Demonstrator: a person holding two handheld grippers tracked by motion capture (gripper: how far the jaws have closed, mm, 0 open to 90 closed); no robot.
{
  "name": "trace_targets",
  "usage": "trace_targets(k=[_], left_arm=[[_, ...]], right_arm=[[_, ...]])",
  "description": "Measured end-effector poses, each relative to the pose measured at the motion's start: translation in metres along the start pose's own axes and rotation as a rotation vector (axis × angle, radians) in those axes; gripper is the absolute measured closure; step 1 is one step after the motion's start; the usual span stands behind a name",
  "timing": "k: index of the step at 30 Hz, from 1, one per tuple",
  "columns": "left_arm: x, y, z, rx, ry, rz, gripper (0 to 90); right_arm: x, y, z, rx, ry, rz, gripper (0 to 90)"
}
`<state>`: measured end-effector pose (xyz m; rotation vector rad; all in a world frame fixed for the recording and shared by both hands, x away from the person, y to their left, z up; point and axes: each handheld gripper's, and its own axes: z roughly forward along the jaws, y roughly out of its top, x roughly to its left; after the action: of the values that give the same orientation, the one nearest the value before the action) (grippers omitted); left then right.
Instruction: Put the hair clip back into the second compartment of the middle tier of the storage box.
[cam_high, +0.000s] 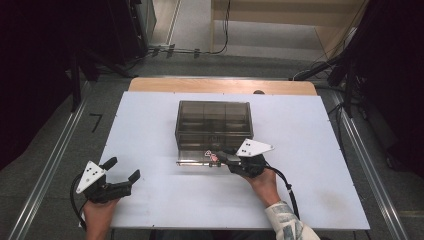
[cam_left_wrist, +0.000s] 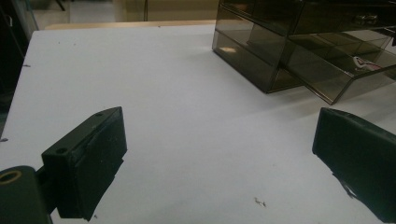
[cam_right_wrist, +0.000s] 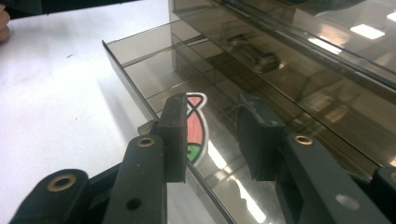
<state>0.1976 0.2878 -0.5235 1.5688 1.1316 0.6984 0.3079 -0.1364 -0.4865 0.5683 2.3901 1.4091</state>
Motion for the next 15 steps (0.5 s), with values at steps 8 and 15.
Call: trace_targets(k=[8, 15], left_arm=[[0.0, 0.0, 0.0, -0.001, 0.001, 0.0, 3.2], [0.0, 0.0, 0.0, -0.001, 0.002, 0.002, 3.2]], right_arm=[[-0.009, -0.005, -0.019, -0.053, -0.017, 0.033, 57.7], [-0.02, -0.017, -0.046, -0.076, -0.041, 0.036, 55.6]])
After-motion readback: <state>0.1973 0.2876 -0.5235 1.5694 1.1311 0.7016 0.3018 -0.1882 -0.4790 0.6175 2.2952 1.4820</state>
